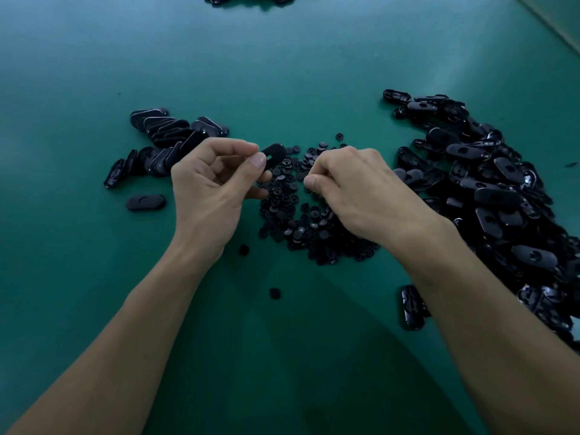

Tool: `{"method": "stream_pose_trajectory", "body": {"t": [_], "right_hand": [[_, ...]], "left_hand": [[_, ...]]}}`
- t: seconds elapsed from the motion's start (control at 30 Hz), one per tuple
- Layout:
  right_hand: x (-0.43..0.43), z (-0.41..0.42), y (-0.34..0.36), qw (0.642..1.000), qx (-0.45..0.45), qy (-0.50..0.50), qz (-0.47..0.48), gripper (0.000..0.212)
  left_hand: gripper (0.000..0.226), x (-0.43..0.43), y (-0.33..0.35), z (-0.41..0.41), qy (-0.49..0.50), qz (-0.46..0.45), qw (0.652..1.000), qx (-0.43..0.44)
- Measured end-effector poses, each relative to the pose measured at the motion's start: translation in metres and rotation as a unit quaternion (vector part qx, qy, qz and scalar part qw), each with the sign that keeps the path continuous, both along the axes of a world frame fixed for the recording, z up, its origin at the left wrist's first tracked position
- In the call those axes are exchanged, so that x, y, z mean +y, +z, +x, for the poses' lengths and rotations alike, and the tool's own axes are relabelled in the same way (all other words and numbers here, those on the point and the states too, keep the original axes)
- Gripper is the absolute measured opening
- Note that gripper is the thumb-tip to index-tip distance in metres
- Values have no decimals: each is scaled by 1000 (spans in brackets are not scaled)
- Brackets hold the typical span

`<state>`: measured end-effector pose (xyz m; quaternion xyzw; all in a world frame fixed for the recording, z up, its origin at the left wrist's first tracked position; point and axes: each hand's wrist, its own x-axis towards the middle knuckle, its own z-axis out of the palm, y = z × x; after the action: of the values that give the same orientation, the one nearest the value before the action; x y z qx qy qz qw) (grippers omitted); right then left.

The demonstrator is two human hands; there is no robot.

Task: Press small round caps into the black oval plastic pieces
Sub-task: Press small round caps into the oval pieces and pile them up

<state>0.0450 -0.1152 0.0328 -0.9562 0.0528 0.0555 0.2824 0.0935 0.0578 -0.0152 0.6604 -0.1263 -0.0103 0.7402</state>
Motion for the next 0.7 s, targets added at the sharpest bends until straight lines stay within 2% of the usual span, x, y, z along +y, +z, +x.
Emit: {"method": "stream_pose_trajectory", "body": {"t": [0.3,0.47,0.7], "right_hand": [[-1,1,0,998,-44,-29,31,22],[-1,1,1,993,-89,-32,69,4],[6,2,4,982,-149,-15,112,6]], "left_hand": [[9,0,-3,1,6,9,1000,11],[9,-1,-4,1,4,17,1000,14],[16,-1,-3,2,-11,32,999,9]]}}
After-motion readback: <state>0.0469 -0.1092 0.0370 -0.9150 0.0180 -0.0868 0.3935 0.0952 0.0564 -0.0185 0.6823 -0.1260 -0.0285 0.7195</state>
